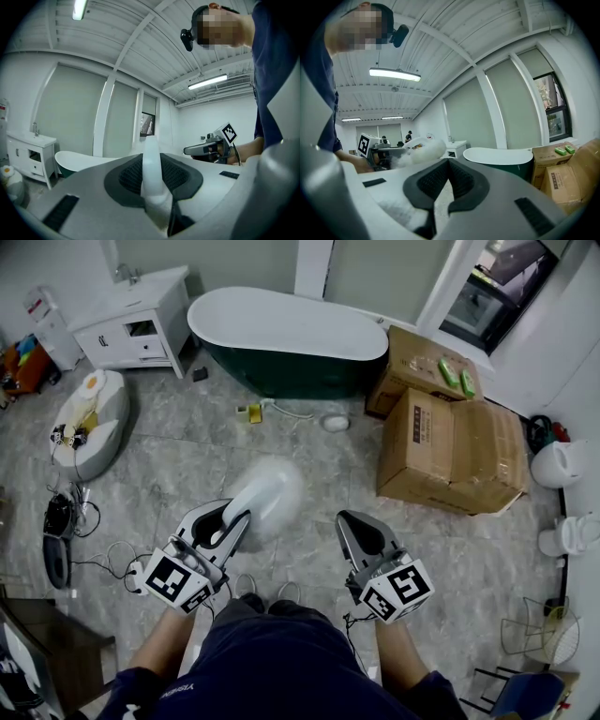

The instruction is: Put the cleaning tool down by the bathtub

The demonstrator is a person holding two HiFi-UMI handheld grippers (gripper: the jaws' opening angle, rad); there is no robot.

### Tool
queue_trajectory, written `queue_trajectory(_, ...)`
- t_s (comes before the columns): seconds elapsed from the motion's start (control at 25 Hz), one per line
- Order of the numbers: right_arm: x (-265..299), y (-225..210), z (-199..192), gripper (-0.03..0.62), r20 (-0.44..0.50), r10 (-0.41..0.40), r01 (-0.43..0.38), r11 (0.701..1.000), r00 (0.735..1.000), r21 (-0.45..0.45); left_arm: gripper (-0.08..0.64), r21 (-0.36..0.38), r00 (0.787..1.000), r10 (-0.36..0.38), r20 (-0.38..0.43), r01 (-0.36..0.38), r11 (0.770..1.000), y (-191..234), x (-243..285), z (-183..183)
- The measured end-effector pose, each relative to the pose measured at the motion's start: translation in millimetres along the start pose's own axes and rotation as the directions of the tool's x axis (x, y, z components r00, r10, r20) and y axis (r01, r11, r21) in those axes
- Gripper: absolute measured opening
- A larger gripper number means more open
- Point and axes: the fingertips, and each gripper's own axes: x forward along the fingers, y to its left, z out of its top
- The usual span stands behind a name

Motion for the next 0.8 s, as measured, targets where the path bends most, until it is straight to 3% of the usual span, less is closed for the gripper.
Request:
queue_trajectory(0.4, -20.4, -30.1, -2.8, 0.005, 0.010, 0.001, -0.001, 1.000, 1.000, 0.017, 0.107, 0.017, 1.000, 0.005, -0.013, -0.005, 1.000, -19.0, 21.9, -2.3)
queue_trajectory(0.8, -10.0, -49.5, -1.6, 0.005, 0.014, 0.000, -0.001, 1.000, 1.000, 0.020, 0.107, 0.020, 1.000, 0.020, -0.009, -0.020, 1.000, -8.1, 37.7, 0.0)
